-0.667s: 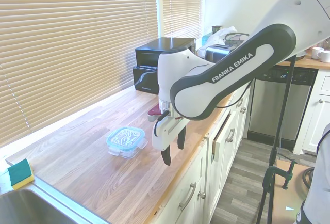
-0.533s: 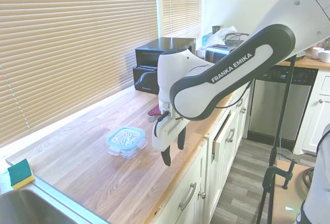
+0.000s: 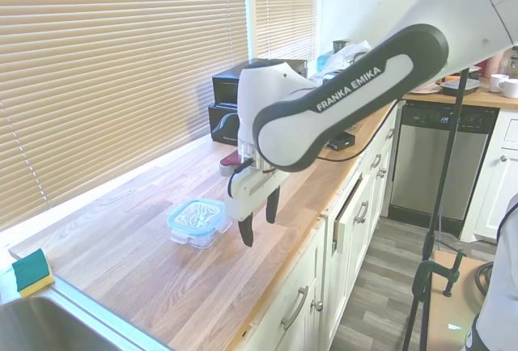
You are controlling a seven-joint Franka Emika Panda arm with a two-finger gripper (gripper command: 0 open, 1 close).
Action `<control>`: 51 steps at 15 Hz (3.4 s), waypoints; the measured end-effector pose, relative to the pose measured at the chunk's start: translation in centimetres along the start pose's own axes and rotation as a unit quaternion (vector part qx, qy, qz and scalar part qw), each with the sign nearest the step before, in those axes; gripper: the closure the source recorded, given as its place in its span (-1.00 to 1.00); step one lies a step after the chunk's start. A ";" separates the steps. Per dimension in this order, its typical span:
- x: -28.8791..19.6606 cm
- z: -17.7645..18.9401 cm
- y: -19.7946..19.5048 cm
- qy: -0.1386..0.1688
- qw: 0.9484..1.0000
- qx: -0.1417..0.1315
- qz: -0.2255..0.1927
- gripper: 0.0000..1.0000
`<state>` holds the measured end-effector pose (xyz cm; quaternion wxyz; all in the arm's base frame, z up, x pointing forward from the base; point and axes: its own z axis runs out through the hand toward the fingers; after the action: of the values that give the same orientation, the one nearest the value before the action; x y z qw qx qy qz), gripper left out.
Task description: Uncover the lid of the food container
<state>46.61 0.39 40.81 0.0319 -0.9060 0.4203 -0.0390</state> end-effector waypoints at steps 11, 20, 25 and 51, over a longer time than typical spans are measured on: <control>-4.8 -0.8 -11.4 0.105 0.989 -0.038 -0.095 -1.00; -9.7 4.1 -16.8 0.291 0.944 -0.096 -0.120 -1.00; -8.5 8.2 -18.4 0.375 0.912 -0.139 -0.097 -1.00; -5.9 14.1 -20.6 0.478 0.842 -0.235 -0.086 1.00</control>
<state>59.84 18.49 28.38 -0.3907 -0.7878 0.2999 -0.3699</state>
